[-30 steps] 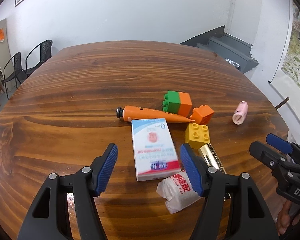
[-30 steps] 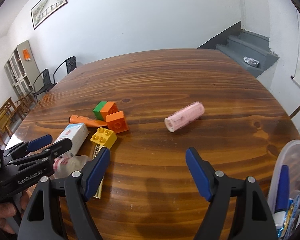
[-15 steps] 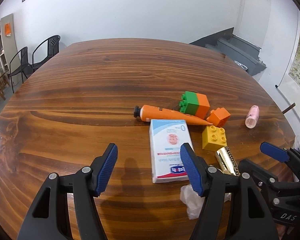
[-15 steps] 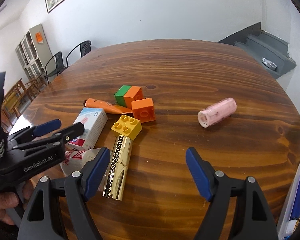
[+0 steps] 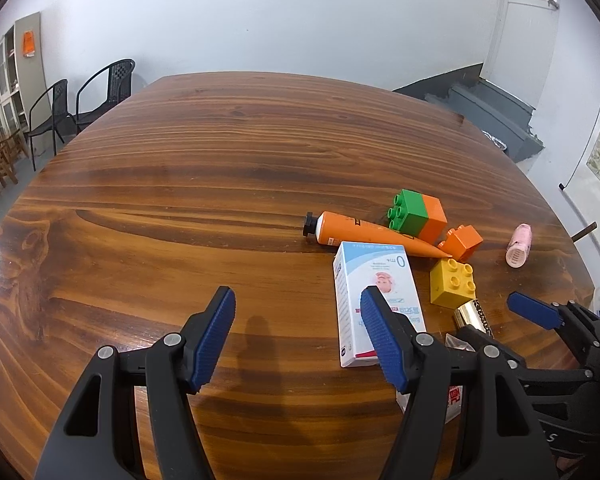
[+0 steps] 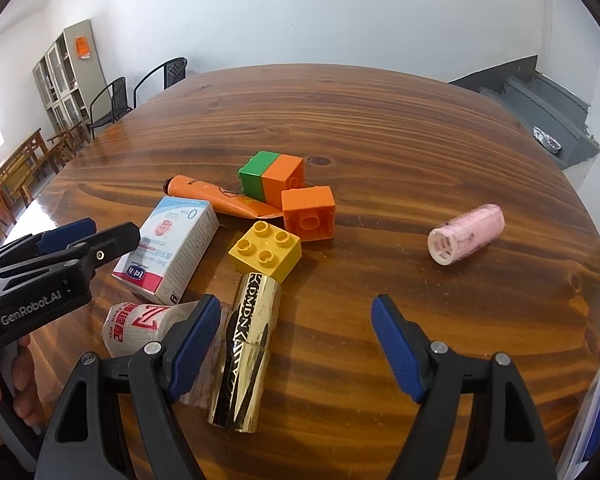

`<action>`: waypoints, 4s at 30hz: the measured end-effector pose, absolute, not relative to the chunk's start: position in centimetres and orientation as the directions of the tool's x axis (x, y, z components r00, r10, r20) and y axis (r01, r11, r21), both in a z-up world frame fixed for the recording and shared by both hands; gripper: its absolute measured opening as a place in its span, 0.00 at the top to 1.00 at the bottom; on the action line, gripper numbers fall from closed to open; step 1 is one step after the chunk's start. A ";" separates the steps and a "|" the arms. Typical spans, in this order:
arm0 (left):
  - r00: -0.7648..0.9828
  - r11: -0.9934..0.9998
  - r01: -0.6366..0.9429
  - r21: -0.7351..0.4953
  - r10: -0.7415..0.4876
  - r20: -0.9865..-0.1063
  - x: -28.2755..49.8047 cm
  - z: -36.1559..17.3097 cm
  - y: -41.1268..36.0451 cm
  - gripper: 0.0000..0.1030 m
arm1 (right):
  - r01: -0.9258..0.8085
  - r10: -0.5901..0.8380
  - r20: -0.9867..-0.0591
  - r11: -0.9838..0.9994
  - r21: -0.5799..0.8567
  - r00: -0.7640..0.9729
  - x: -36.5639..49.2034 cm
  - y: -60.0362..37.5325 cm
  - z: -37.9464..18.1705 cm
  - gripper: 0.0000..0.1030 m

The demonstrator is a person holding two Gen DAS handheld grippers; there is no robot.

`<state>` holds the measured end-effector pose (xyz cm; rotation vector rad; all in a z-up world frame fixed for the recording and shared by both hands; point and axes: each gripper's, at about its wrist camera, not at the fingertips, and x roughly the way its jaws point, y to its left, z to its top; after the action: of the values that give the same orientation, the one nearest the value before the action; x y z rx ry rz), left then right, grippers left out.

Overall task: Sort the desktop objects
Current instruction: 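Grasp the white bandage roll with the left tool while the right grasps the gold cylinder, then lift the bandage roll and gold cylinder and carry both over the clear bowl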

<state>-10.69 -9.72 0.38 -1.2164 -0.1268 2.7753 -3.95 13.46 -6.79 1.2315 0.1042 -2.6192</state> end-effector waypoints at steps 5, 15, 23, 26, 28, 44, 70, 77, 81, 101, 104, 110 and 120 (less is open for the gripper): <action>-0.673 -0.990 -0.072 -0.121 0.138 -0.727 -10.7 0.4 -9.7 0.33 | 0.272 -0.208 -0.774 -0.961 0.048 -0.598 -4.1 13.1 -7.1 0.42; -0.664 -0.985 -0.080 -0.150 0.165 -0.729 -10.7 0.3 -9.8 0.33 | 0.256 -0.209 -0.769 -0.965 0.061 -0.604 -3.7 13.8 -7.0 0.54; -0.662 -0.979 -0.129 -0.159 0.205 -0.721 -10.2 0.6 -8.8 0.33 | 0.224 -0.199 -0.761 -0.972 0.072 -0.617 -3.4 15.2 -6.7 0.56; -0.662 -0.975 -0.151 -0.165 0.224 -0.716 -9.9 0.7 -8.3 0.33 | 0.204 -0.198 -0.756 -0.975 0.087 -0.624 -3.2 16.1 -6.5 0.56; -0.658 -0.972 -0.168 -0.167 0.236 -0.715 -9.7 0.7 -7.9 0.33 | 0.190 -0.193 -0.751 -0.978 0.092 -0.631 -3.0 16.6 -6.3 0.57; -0.612 -0.927 -0.331 -0.178 0.354 -0.707 -6.3 0.9 -3.7 0.33 | 0.130 -0.189 -0.746 -0.982 0.137 -0.638 -2.2 18.3 -5.8 0.57; -0.673 -0.941 -0.310 -0.135 0.318 -0.668 -5.8 1.2 -4.1 0.50 | 0.194 -0.303 -0.720 -0.953 0.233 -0.624 -1.2 19.0 -5.2 0.18; -0.735 -0.963 -0.226 -0.146 0.267 -0.623 -5.9 2.3 -6.1 0.50 | 0.196 -0.291 -0.726 -0.957 0.215 -0.624 -1.3 18.4 -5.3 0.18; -0.738 -0.965 -0.212 -0.157 0.263 -0.621 -6.1 2.4 -6.4 0.50 | 0.219 -0.283 -0.735 -0.958 0.186 -0.616 -1.2 17.5 -5.6 0.18; -0.727 -0.962 -0.233 -0.146 0.272 -0.630 -5.8 2.3 -6.0 0.50 | 0.230 -0.193 -0.754 -0.972 0.057 -0.628 -1.4 15.6 -6.2 0.17; -0.725 -0.962 -0.240 -0.133 0.269 -0.634 -5.8 2.1 -5.7 0.50 | 0.213 -0.169 -0.735 -0.976 0.035 -0.656 -1.0 15.9 -5.7 0.17; -0.725 -0.962 -0.245 -0.119 0.264 -0.636 -5.7 2.0 -5.2 0.50 | 0.170 -0.170 -0.698 -0.983 0.071 -0.696 0.1 17.8 -4.8 0.17; -0.717 -0.958 -0.264 -0.110 0.271 -0.643 -5.0 1.6 -3.5 0.50 | 0.079 -0.146 -0.632 -0.988 0.134 -0.761 3.0 20.5 -3.5 0.17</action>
<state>-4.99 -3.52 1.59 -1.0019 -0.0147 2.6705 2.96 20.45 -3.46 1.0296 -0.1509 -2.8366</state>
